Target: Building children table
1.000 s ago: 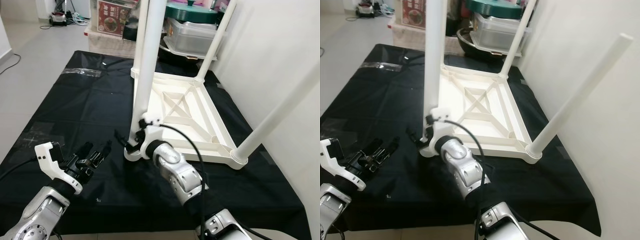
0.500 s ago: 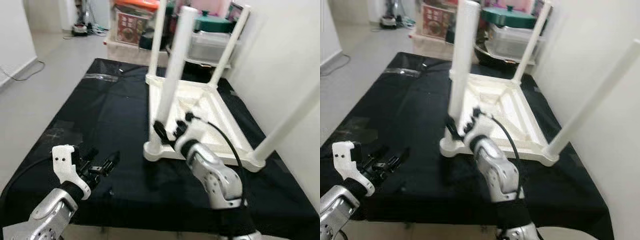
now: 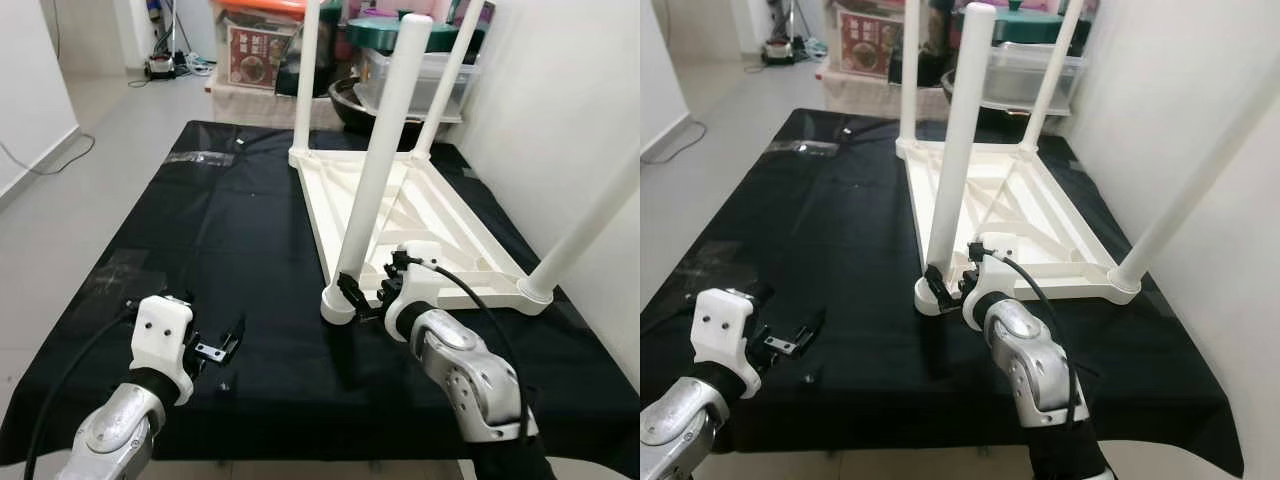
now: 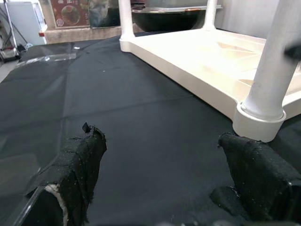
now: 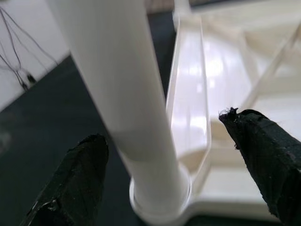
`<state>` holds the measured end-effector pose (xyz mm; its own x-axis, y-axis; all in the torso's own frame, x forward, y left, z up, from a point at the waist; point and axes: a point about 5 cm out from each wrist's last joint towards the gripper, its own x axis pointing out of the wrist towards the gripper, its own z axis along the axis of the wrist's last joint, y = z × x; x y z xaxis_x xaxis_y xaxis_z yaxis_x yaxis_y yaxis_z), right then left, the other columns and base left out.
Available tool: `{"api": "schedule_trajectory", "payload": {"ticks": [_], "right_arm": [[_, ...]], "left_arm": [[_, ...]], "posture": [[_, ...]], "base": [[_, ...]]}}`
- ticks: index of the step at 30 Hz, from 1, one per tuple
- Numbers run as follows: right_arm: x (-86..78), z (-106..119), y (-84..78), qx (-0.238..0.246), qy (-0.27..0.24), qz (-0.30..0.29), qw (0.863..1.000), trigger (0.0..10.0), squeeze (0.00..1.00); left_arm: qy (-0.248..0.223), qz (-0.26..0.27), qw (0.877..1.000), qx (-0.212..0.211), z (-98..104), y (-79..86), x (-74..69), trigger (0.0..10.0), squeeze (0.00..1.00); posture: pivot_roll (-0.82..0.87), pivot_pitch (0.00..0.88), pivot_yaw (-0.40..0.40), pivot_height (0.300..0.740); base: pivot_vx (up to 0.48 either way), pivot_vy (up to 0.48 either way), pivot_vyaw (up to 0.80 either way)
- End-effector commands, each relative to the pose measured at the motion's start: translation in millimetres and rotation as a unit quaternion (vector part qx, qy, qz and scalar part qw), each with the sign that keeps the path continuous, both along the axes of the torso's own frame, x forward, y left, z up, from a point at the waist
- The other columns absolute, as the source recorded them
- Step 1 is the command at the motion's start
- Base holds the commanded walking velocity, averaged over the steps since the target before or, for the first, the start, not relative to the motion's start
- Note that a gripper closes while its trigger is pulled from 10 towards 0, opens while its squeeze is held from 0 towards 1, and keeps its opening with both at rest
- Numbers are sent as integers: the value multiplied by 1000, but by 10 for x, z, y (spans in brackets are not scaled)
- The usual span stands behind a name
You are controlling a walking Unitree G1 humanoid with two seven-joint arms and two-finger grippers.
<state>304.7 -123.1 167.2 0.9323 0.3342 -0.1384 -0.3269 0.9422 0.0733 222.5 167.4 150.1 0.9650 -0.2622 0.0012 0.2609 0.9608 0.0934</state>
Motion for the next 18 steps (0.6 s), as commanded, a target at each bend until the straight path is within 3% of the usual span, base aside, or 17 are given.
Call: {"api": "schedule_trajectory", "payload": {"ticks": [1,3,6,8,9,12,13,14,15,16,17,18], "right_arm": [[16,102,-74,11,-26,-8,1000,10000,0],[33,124,-119,6,-34,-11,999,10000,0],[93,83,-277,-41,-34,-39,998,10000,0],[93,83,-277,-41,-34,-39,998,10000,0],[129,59,-375,-78,-38,-59,995,10000,0],[129,59,-375,-78,-38,-59,995,10000,0],[185,86,-452,-89,-25,-4,996,10000,0],[185,86,-452,-89,-25,-4,996,10000,0],[176,105,-453,-95,-22,47,994,10000,0],[138,93,-461,-107,-10,109,988,10000,0],[138,93,-461,-107,-10,109,988,10000,0],[97,76,-484,-118,2,155,981,10000,0]], "left_arm": [[7,10,1000,15,-63,9,-12,10000,0],[8,15,1000,18,-74,16,-21,10000,0],[7,24,999,29,-91,39,-41,10000,0],[7,24,999,29,-91,39,-41,10000,0],[4,26,999,33,-92,39,-47,10000,0],[4,26,999,33,-92,39,-47,10000,0],[3,28,999,34,-89,39,-58,10000,0],[3,28,999,34,-89,39,-58,10000,0],[4,29,999,33,-92,42,-63,10000,0],[6,30,999,34,-100,46,-63,10000,0],[6,30,999,34,-100,46,-63,10000,0],[7,30,999,35,-106,49,-61,10000,0]], "posture": [[66,0,-103,740],[71,0,-105,740],[73,0,-110,740],[73,0,-110,740],[75,0,-108,740],[75,0,-108,740],[82,0,-106,740],[82,0,-106,740],[83,0,-105,740],[85,0,-105,740],[85,0,-105,740],[85,0,-105,740]], "base": [[0,0,0],[0,0,0],[0,0,0],[0,0,0],[0,0,0],[0,0,0],[0,0,0],[0,0,0],[0,0,0],[0,0,0],[0,0,0],[0,0,0]]}}
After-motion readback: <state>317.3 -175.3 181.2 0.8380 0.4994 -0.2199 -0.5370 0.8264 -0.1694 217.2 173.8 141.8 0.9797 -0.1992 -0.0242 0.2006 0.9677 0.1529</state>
